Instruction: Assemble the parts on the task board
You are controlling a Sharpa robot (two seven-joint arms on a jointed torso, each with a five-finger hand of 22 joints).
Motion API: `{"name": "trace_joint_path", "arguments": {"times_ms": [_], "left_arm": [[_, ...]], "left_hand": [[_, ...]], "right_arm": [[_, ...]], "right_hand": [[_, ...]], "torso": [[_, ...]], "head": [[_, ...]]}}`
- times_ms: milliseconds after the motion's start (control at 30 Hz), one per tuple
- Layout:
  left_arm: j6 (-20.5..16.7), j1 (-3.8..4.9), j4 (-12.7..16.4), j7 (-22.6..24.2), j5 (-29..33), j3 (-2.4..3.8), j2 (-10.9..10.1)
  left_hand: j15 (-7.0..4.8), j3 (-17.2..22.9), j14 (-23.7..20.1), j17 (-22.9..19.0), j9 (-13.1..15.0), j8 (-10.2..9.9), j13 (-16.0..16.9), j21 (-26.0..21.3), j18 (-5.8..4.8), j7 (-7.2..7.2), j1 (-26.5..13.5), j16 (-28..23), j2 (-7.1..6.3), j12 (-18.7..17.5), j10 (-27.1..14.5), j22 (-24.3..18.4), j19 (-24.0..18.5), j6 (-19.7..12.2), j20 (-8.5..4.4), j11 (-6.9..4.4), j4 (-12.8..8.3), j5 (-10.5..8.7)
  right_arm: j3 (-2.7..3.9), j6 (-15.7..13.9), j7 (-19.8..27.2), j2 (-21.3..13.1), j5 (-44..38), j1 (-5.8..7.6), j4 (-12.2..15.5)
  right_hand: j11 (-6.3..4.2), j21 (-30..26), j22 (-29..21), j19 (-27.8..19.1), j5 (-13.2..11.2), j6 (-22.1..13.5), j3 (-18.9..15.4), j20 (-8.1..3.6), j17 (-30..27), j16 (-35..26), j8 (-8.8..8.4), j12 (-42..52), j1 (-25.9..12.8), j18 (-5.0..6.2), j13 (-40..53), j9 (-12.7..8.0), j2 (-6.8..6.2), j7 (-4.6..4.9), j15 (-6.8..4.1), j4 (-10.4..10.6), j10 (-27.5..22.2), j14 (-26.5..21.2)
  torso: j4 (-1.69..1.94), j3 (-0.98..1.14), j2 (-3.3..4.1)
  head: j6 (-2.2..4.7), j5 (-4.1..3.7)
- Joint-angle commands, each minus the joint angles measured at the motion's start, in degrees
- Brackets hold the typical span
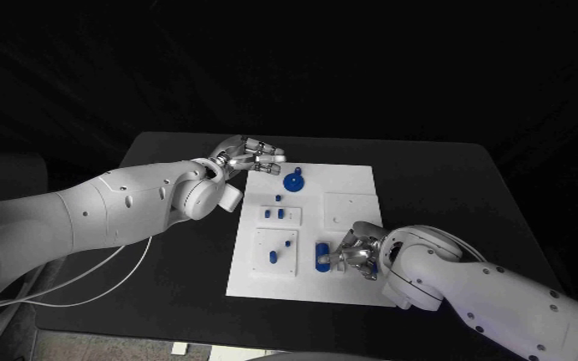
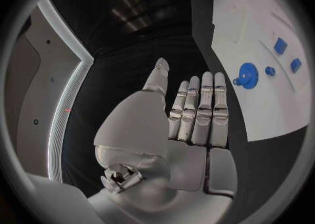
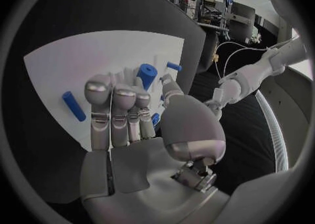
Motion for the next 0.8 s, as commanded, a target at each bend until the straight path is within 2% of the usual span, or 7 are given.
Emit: {"name": "trace_joint_path", "arguments": {"times_ms": [33,133,433,633,733,800], "left_arm": [[0.33,0.03,0.12,0.13,-0.15,0.04,0.06],[0.33,0.03,0.11,0.07,-0.15,0.03,0.07],[0.37,0.03,0.12,-0.02,-0.14,0.03,0.11],[0.39,0.03,0.12,-0.1,-0.14,0.03,0.18],[0.12,0.04,0.1,-0.29,-0.16,0.03,0.2],[0.0,0.04,0.09,-0.39,-0.17,0.03,0.18]], "left_hand": [[0.18,0.18,0.12,0.13,0.07,0.18,0.05,0.4,-0.43,-0.21,-0.51,-0.25,-0.17,-0.11,-0.42,-0.19,-0.1,-0.33,-0.11,-0.03,0.48,0.2],[0.18,0.18,0.12,0.13,0.07,0.18,0.05,0.4,-0.43,-0.21,-0.51,-0.25,-0.17,-0.11,-0.42,-0.19,-0.1,-0.33,-0.11,-0.03,0.48,0.2],[0.16,0.18,0.17,0.14,0.07,0.18,0.05,0.44,-0.44,-0.24,-0.49,-0.24,0.01,-0.11,-0.36,-0.24,-0.08,-0.27,-0.12,-0.05,0.49,0.22],[0.15,0.1,0.18,0.13,0.07,0.19,0.05,0.46,-0.44,-0.24,-0.62,-0.24,0.1,-0.11,-0.36,-0.28,-0.07,-0.25,-0.13,-0.05,0.59,0.22],[0.15,0.1,0.18,0.13,0.07,0.19,0.05,0.46,-0.44,-0.24,-0.62,-0.24,0.1,-0.11,-0.36,-0.28,-0.07,-0.25,-0.13,-0.05,0.59,0.22],[0.16,0.09,0.16,0.13,0.07,0.2,0.06,0.49,-0.44,-0.27,-0.65,-0.24,0.19,-0.1,-0.32,-0.3,-0.04,-0.17,-0.13,-0.07,0.65,0.23]], "right_arm": [[-0.01,2.21,1.01,-0.06,-3.12,-0.06,0.16],[-0.01,2.51,1.24,0.03,-4.39,-0.07,0.13],[-0.02,2.12,1.29,0.68,-5.44,-0.08,-0.27],[-0.05,1.31,0.91,1.31,-6.54,-0.08,-1.27],[-0.34,1.05,0.84,1.59,-8.66,-0.09,-1.64],[-0.55,0.9,0.8,1.81,-9.63,-0.1,-1.92]], "right_hand": [[-0.45,0.52,5.44,2.67,-4.19,2.19,9.71,-0.16,0.27,0.45,-0.01,0.44,3.2,-0.33,0.22,0.33,-4.64,-0.48,-0.38,-1.16,0.4,0.24],[-0.51,0.7,5.47,2.64,-4.29,2.78,11.54,-0.18,0.42,0.52,0.02,0.61,4.45,-0.43,0.39,0.47,-5.07,-0.69,-0.41,-1.85,0.52,0.27],[-0.67,1.31,5.59,2.69,-4.35,3.58,11.88,-0.23,0.92,0.87,0.01,1.03,4.27,-0.6,0.78,0.68,-4.88,-0.98,-0.42,-2.11,0.85,0.37],[-0.79,1.62,5.62,2.75,-4.22,3.82,12.63,-0.24,1.24,1.13,-0.01,1.35,2.66,-0.63,1.02,0.88,-3.32,-1.22,-0.45,-0.54,1.16,0.45],[-0.9,1.81,5.63,2.8,-3.4,4.11,12.82,-0.25,1.33,1.21,-0.01,1.96,1.5,-0.64,1.4,1.08,-2.55,-1.39,-0.48,-0.1,1.54,0.45],[-0.93,1.99,5.62,2.77,-3.47,4.21,14.09,-0.29,1.42,1.25,-0.01,2.16,0.92,-0.68,1.66,1.32,-2.97,-1.43,-0.51,-0.31,1.67,0.43]], "torso": [[-0.03,-0.02,0.0],[-0.02,0.0,0.01],[0.02,0.0,0.02],[0.02,-0.04,0.02],[0.07,-0.03,0.03],[0.06,-0.02,0.02]], "head": [[-0.04,-0.03],[-0.06,-0.02],[-0.12,-0.11],[-0.17,-0.21],[-0.23,-0.24],[-0.23,-0.22]]}}
